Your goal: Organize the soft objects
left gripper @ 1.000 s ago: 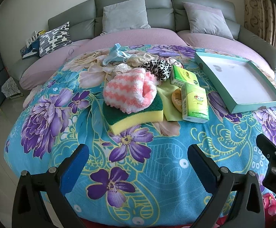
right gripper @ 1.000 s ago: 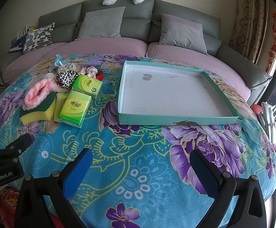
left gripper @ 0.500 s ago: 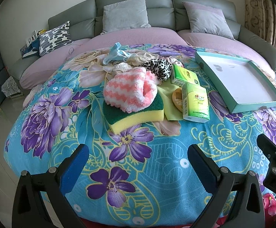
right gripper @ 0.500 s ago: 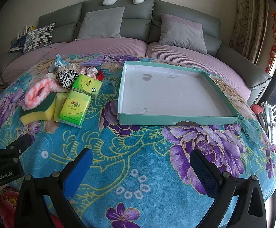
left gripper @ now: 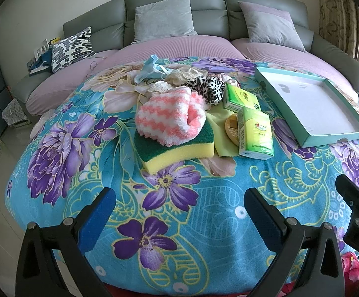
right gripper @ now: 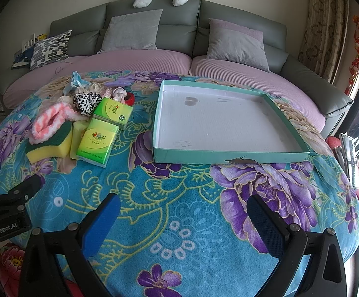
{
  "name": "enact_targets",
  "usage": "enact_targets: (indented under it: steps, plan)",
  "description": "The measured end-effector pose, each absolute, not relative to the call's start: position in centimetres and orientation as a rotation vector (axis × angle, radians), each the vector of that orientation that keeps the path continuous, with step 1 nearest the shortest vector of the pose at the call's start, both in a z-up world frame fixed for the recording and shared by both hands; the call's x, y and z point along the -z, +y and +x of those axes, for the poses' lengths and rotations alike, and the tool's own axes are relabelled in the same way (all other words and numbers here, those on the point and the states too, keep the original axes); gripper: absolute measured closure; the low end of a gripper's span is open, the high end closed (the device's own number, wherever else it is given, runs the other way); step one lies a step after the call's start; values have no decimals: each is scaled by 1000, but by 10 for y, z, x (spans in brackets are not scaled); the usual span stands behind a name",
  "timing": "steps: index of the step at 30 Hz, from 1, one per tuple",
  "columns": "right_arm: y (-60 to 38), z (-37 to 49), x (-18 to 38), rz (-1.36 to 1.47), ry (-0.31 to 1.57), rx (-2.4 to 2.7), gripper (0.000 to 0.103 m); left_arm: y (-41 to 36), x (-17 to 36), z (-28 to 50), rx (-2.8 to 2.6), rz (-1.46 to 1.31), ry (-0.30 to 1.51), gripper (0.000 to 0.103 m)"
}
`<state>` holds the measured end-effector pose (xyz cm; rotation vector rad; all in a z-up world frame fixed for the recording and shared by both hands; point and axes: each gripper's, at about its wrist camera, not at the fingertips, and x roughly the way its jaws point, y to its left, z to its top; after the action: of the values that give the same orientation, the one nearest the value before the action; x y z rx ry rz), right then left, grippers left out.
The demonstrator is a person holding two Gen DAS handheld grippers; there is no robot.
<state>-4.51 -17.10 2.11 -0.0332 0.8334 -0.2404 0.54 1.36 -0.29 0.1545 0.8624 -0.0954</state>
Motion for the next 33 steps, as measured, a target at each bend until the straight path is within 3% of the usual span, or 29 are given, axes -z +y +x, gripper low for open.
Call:
enact_targets:
  steps: [33]
  plan:
    - [-170, -47, -25, -36, 819, 239, 0, 20, 1, 2, 96, 142, 852, 0]
